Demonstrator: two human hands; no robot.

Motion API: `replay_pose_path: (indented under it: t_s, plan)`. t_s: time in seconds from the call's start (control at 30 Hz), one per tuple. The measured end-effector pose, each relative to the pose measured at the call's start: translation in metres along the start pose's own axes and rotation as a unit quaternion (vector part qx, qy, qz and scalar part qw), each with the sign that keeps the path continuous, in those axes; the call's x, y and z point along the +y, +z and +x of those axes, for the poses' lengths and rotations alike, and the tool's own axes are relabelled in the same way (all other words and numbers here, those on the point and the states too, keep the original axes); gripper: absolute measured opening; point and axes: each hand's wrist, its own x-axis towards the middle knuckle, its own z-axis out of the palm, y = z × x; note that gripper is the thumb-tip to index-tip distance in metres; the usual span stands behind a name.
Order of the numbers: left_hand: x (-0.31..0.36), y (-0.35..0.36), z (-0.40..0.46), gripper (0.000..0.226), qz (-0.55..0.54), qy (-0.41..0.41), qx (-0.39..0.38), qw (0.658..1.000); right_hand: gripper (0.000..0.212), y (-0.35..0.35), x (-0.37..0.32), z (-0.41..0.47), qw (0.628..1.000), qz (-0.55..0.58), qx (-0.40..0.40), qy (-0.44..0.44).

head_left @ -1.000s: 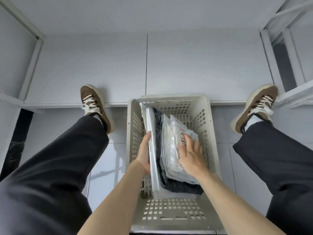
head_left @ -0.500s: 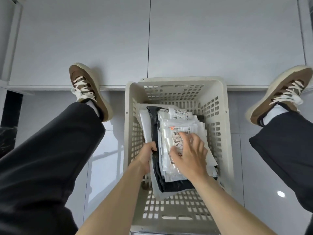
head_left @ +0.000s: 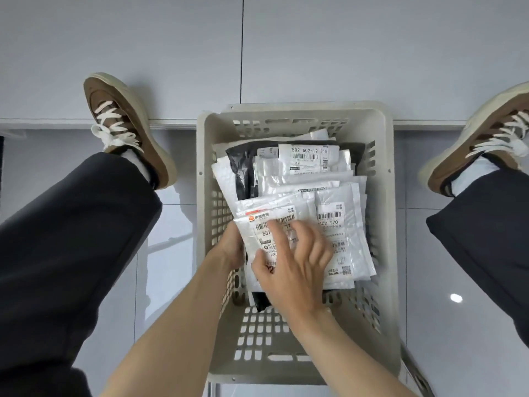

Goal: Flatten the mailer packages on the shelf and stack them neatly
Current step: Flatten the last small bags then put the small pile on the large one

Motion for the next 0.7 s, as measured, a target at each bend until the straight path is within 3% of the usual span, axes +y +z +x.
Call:
replay_pose_path:
  t_s: [0.07,0.2,0.47,0.63,0.7]
  plan:
    - [-0.003,0.004,0.002,0.06,-0.04,0.009,-0.008,0.999,0.046,-0.001,-0.005,-0.007,1.0,0.007,0.023,-0.012]
    - [0.002,0.0,0.008,0.049,-0.025,0.031,0.012,0.999,0.048,0.003,-0.003,-0.003,1.0,0.019,-0.016,0.003]
    - [0.022,0.003,0.023,0.045,0.067,-0.04,0.094,0.992,0.058,0.018,0.009,0.031,0.979,0.043,-0.195,0.037]
    - [0.019,0.005,0.034,0.024,0.113,-0.061,0.172,0.977,0.061,0.032,0.035,0.034,0.934,0.08,-0.345,0.053]
    - [0.015,0.0,0.041,0.038,0.132,-0.063,0.218,0.965,0.063,0.038,0.043,0.03,0.918,0.068,-0.386,0.055]
